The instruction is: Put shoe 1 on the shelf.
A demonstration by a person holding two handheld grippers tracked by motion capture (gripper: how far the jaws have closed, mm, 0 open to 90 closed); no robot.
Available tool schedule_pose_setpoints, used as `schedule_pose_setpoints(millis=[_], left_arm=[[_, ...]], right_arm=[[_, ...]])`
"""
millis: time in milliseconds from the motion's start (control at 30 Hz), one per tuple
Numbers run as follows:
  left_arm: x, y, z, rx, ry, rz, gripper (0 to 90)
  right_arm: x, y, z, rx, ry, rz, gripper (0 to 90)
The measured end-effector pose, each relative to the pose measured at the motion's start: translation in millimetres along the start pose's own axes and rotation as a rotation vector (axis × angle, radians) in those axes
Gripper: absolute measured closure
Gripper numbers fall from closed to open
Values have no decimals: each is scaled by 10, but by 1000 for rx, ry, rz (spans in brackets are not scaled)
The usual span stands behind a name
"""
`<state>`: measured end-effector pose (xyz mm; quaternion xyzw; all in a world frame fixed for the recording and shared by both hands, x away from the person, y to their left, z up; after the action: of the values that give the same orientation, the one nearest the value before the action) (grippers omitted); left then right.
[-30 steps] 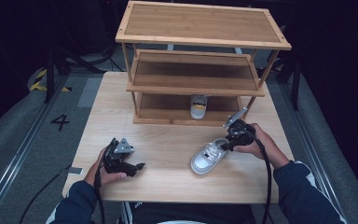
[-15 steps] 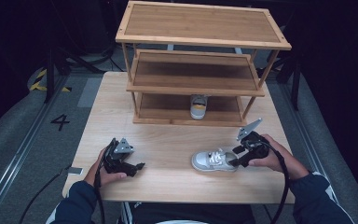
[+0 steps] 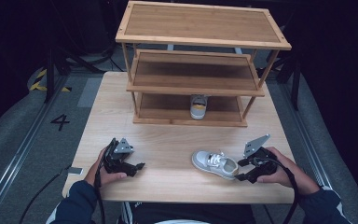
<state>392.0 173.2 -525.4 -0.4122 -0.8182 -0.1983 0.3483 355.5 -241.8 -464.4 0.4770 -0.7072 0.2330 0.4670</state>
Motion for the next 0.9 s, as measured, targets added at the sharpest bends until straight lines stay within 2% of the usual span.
schedule_pose_setpoints(millis=[167,267,367,467,567,667,767,900], left_arm=[[-2,-5,0,5,-1,2,152],[-2,-5,0,6,-1,3,152],[-2,-6,0,6,-1,3,152],[-2,-7,0,8,0,1,152],[-2,-7,0,8,0,2,152],[-2,-7,0,8,0,2,152],[-2,-9,1,9,1,3,152],[-1,-7,2,6,3,3,152]], right_arm=[[7,71,42,28,6,-1,483],[9,116,52,48,11,-25,512],[-5,205,38,72,10,-42,537],[-55,327,0,87,-18,-67,554],[-115,439,-57,118,-39,-64,555],[-166,554,-112,147,-54,-98,571],[-178,620,-166,190,-50,-79,563],[-67,660,-269,221,-87,-54,560]])
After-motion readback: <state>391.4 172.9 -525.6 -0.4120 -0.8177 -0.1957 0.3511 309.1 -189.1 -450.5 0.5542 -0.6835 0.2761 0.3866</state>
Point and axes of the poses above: each handheld gripper's, and its own axes: x roughly backward along the jaws, z roughly out of its underside, y roughly to its left, the point moved 6 cm from there along -x, roughly forward along the jaws, and after that the axes turned 4 degrees about -x, right-handed, at the moved point
